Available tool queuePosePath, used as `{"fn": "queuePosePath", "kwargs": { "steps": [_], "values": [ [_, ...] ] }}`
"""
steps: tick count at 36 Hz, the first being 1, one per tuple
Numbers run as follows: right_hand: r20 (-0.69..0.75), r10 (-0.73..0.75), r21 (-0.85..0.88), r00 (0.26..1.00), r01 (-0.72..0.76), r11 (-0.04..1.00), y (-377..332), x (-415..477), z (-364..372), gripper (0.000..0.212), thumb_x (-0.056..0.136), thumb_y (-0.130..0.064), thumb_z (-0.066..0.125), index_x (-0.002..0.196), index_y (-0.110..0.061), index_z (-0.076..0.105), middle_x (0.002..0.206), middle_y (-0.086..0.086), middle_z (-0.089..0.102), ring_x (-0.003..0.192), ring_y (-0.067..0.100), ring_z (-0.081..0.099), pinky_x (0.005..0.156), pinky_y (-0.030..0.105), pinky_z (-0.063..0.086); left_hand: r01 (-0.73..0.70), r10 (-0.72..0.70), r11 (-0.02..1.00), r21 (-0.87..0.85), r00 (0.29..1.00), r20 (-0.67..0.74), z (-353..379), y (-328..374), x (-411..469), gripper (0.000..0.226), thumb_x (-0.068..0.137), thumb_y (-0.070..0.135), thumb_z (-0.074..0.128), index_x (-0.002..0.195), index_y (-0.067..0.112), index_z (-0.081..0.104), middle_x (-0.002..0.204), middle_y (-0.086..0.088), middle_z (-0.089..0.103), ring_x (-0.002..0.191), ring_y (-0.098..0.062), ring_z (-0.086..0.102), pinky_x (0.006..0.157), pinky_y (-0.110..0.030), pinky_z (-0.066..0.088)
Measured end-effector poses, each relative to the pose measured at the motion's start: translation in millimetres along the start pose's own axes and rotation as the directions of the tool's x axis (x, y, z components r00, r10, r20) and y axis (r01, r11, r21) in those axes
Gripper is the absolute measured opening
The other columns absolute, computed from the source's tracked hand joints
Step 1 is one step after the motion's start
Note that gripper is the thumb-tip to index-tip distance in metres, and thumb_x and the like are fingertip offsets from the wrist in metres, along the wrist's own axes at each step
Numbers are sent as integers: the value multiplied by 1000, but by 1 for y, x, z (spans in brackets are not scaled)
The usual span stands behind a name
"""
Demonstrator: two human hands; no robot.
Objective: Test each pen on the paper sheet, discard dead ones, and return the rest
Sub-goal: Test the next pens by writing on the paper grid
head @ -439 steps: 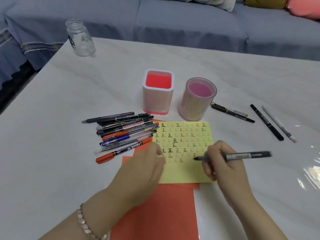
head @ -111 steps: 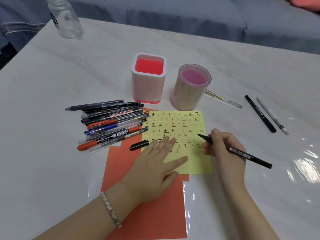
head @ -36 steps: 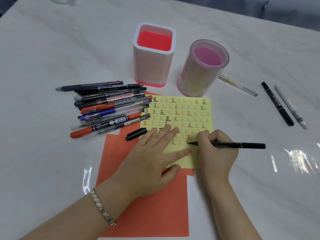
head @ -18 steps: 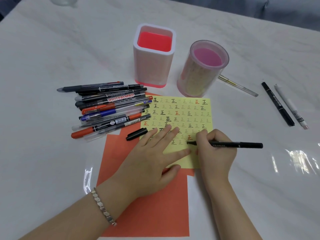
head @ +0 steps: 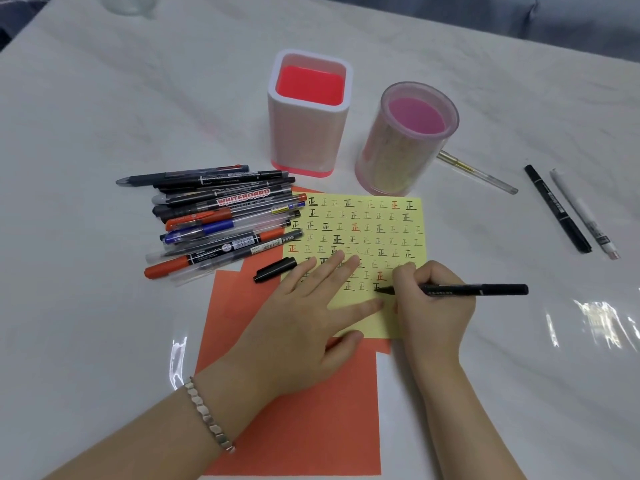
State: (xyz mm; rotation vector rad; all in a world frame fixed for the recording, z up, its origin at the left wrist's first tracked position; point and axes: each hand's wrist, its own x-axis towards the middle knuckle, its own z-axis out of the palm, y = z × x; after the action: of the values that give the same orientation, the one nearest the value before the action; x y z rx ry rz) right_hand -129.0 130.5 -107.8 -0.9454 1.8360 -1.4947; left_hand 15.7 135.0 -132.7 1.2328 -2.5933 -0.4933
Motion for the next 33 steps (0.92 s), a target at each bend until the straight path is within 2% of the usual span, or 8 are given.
{"fn": "queuePosePath", "kwargs": {
  "steps": [4,13,17,21,26,28,30,33],
  "values": [
    [-4,-7,-30,1000,6,1000,0,0,0,42,77,6,55,46,-9,32,38,-7,28,40,7,29,42,9,25,0,0,1000,-1,1000,-3,0,0,0,42,88,43,39,128,41,52,149,-9,33,140,-22,25,112,-39,14],
    [-85,39,37,996,-36,999,-5,-1,-2,39,78,11,49,50,-9,31,40,-3,24,37,5,26,39,8,23,-10,10,1000,-10,1000,-21,2,-1,-1,41,89,42,40,128,42,50,149,-8,32,140,-21,23,112,-40,14],
    [-100,49,69,994,-42,997,-8,0,-2,33,81,7,50,52,0,36,49,10,30,38,6,29,39,9,26,-17,17,1000,-5,999,-31,2,-1,-1,41,89,41,40,127,41,52,148,-9,33,140,-22,25,112,-39,14],
    [-84,68,79,994,-61,995,-13,-1,-3,32,83,2,52,56,10,36,56,14,36,41,6,31,40,9,28,-25,25,1000,17,1000,-13,1,-1,-1,40,89,42,40,127,40,53,147,-9,35,139,-23,28,113,-37,13],
    [-25,71,123,997,-67,990,-27,-9,-7,32,86,4,51,58,14,40,57,17,34,36,5,29,38,8,28,-29,27,998,64,999,20,0,-4,-5,40,92,43,36,130,41,50,147,-10,35,138,-24,28,112,-36,11],
    [-8,65,121,998,-64,991,-29,-10,-9,32,86,4,52,57,12,41,56,17,36,37,6,31,38,9,30,-34,31,997,68,999,44,-2,-7,-9,41,94,43,33,132,41,47,148,-10,34,138,-24,27,111,-37,12],
    [6,25,42,1000,-26,999,-26,-9,-12,35,85,0,55,54,5,40,53,16,39,42,9,36,42,11,32,-44,42,996,82,999,30,-6,-11,-14,42,95,41,31,135,36,44,148,-11,34,138,-24,29,111,-37,13],
    [24,-5,-27,1000,6,1000,-22,-9,-15,39,83,-5,57,49,-4,37,50,19,43,44,13,40,46,14,34,-23,35,995,102,992,-122,-16,-17,-19,41,93,32,37,130,21,49,139,-11,47,129,-23,40,106,-36,25]
  ]
}}
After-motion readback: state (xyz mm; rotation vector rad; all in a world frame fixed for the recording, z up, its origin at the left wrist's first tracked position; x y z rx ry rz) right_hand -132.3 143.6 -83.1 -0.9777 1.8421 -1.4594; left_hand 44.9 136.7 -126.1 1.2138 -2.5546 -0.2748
